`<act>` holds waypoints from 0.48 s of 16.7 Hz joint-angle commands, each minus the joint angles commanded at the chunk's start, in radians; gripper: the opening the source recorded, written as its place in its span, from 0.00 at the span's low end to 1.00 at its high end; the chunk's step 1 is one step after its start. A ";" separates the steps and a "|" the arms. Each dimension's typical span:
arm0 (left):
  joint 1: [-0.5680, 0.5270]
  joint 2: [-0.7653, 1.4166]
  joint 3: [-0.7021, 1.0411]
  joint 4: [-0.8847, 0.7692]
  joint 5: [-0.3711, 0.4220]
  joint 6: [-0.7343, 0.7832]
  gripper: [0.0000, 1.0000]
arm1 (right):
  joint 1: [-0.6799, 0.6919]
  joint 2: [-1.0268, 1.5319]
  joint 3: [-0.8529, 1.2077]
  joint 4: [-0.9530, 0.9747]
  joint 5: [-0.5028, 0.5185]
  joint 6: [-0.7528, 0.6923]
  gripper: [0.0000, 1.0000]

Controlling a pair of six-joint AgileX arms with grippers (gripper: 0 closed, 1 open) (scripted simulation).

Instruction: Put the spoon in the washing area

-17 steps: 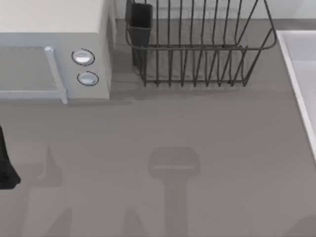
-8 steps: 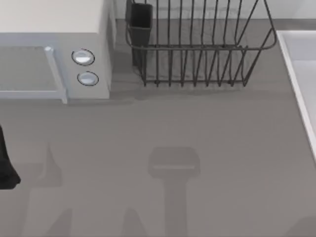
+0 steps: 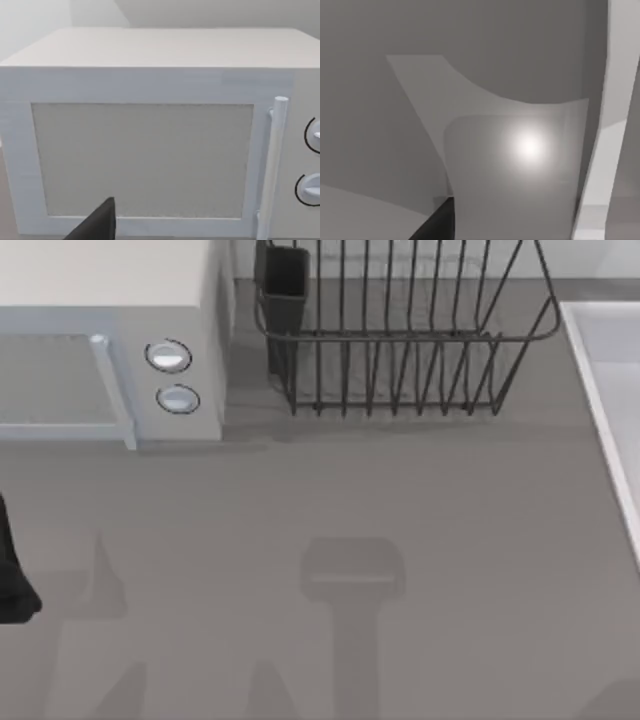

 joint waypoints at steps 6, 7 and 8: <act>0.000 0.000 0.000 0.000 0.000 0.000 1.00 | 0.000 0.000 0.000 0.000 0.000 0.000 0.00; 0.000 0.000 0.000 0.000 0.000 0.000 1.00 | 0.000 0.000 0.000 0.000 0.000 0.000 0.00; 0.000 0.000 0.000 0.000 0.000 0.000 1.00 | 0.000 0.000 0.000 0.000 0.000 0.000 0.00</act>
